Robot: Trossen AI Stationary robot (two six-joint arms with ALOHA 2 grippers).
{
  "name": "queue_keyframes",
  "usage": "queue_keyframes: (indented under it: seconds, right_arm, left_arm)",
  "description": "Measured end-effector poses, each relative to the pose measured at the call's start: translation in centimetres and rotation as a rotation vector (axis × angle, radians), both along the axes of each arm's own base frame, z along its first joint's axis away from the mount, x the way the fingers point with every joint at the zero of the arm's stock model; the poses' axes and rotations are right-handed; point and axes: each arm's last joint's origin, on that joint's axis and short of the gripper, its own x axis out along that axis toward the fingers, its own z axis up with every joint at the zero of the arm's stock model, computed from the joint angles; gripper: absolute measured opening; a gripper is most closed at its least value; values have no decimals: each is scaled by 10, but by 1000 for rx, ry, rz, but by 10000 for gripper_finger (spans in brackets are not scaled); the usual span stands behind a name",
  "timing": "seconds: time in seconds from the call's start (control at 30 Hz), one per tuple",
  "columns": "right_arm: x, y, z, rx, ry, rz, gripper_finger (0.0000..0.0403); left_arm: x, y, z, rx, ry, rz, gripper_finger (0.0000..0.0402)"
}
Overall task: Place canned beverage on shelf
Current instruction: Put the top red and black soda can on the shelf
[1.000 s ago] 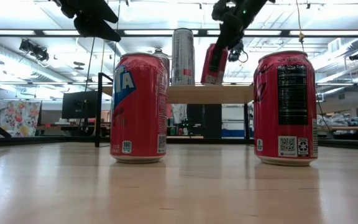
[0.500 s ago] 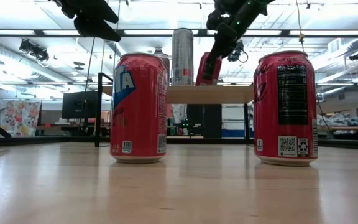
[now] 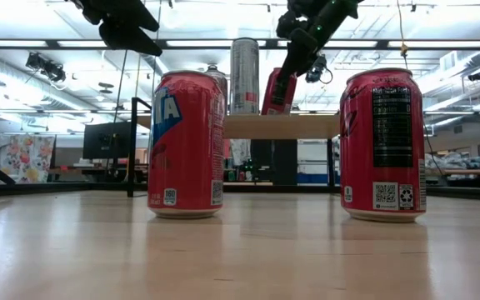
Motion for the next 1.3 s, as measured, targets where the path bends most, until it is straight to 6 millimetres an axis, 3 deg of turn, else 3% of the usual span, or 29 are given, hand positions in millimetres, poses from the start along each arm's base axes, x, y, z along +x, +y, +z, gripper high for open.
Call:
queue_keyframes:
  seconds: [0.5, 0.87, 1.3]
  right_arm:
    - [5, -8, -8, 13, 26, -20, 335]
    - [11, -4, -9, -13, 27, -16, 396]
    - [9, -2, -10, -32, 66, -19, 393]
  left_arm:
    - [0, 0, 0, -2, -1, 2, 389]
    - [0, 0, 0, -2, 1, 2, 389]
    - [0, 0, 0, -6, -1, 4, 389]
